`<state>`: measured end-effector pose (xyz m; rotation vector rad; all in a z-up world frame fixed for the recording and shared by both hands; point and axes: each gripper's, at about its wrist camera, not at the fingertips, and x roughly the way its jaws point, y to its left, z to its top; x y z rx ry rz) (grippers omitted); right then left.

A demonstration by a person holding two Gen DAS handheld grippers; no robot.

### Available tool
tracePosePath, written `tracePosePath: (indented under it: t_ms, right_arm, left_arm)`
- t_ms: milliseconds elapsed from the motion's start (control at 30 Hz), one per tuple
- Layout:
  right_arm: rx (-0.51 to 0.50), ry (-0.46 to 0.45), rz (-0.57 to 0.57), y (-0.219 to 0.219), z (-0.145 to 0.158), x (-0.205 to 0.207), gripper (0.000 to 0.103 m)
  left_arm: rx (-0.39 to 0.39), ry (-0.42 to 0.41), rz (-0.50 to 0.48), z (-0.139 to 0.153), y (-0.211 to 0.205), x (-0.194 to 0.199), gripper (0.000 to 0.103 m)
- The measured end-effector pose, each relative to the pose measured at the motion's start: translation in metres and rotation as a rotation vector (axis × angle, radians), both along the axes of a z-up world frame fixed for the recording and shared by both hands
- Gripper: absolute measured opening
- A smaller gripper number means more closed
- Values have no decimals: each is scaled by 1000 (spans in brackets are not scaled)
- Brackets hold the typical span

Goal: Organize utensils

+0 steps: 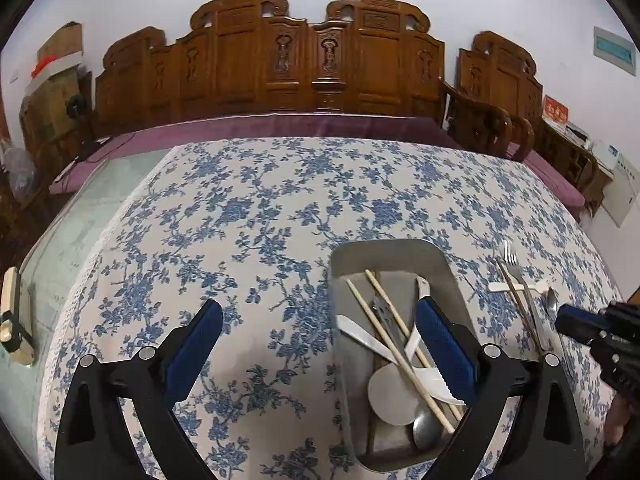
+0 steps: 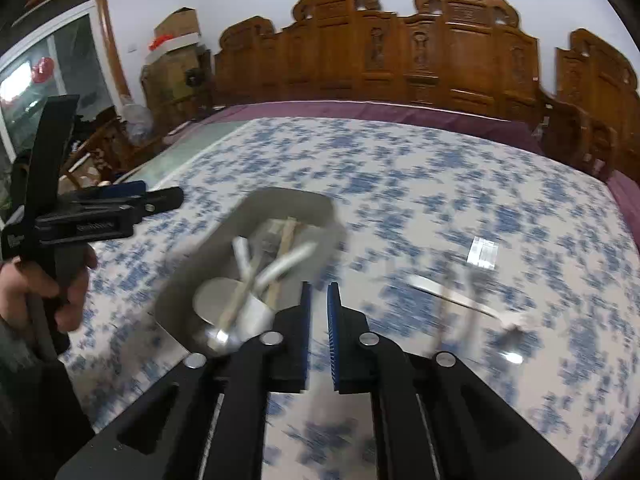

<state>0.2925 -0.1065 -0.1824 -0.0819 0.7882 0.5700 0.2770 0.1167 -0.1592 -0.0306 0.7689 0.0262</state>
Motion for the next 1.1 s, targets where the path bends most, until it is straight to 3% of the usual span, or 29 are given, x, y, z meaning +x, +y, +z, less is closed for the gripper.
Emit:
tracePosePath:
  t_ms: [300, 467, 800, 1100]
  right_arm:
    - [-112, -30, -112, -74, -16, 6, 27]
    - [-140, 16, -170, -100, -41, 21, 28]
    - [-141, 91, -181, -113, -82, 52, 28]
    - [-101, 112, -134, -117, -89, 76, 32]
  left_arm:
    - [4, 4, -88, 1, -42, -10, 93]
    - [23, 14, -157, -3, -73, -18, 93]
    - [25, 23, -229, -4, -112, -32, 93]
    - [21, 59, -248, -11, -142, -35, 93]
